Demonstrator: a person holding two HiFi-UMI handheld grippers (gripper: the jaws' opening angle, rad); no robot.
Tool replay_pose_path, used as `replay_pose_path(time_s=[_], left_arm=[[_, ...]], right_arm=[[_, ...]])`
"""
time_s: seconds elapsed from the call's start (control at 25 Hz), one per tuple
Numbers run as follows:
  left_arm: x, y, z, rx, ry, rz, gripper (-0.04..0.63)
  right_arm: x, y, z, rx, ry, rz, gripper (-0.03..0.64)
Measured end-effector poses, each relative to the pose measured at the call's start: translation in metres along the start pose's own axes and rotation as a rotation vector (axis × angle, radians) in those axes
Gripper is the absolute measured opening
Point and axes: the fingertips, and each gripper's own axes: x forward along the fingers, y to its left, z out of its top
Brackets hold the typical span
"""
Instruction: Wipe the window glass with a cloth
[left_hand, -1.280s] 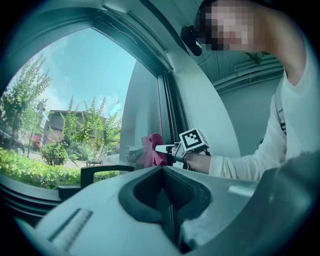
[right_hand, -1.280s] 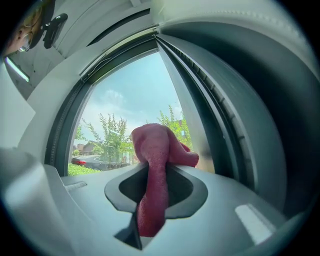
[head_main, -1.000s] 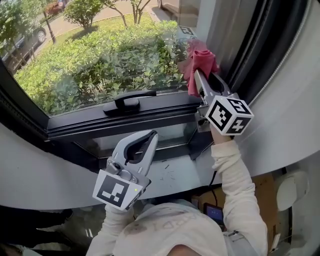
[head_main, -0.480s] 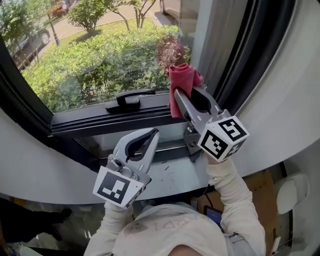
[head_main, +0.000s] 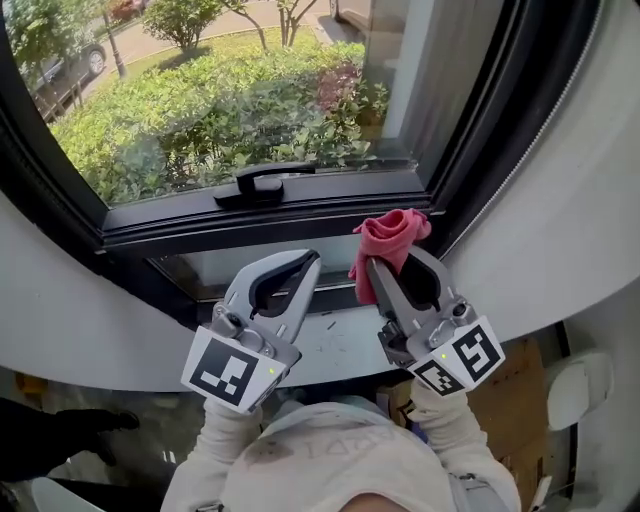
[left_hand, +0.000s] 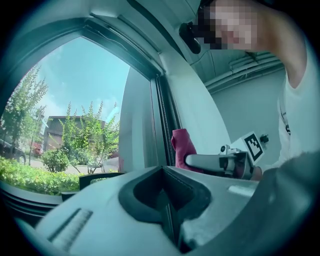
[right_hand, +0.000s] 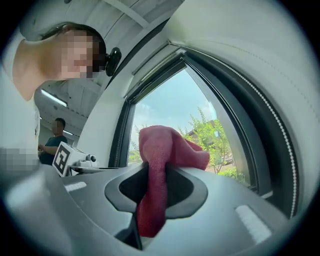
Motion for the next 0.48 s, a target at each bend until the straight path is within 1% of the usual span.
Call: replay_pose_path(time_s=[0.12,0.24,0.48], left_arm=[[-0.003,-0.002,0.001,0.001,0.0,0.001,0.0],[-0.004,-0.005,0.006,0.005,-0.009,-0.002,0.0],[-0.009,-0.008,0.007,-0.001,-0.017,-0.001,0.0]], right_arm=[[-0.001,0.015,-0.005,0.013,-0.001,0.044,0.104],[0.004,0.027,0.001,-0.02,-0.011,0.083,0.104],[0.003,0.036,0.002,-0.05,-0.012,0.087,0.104]])
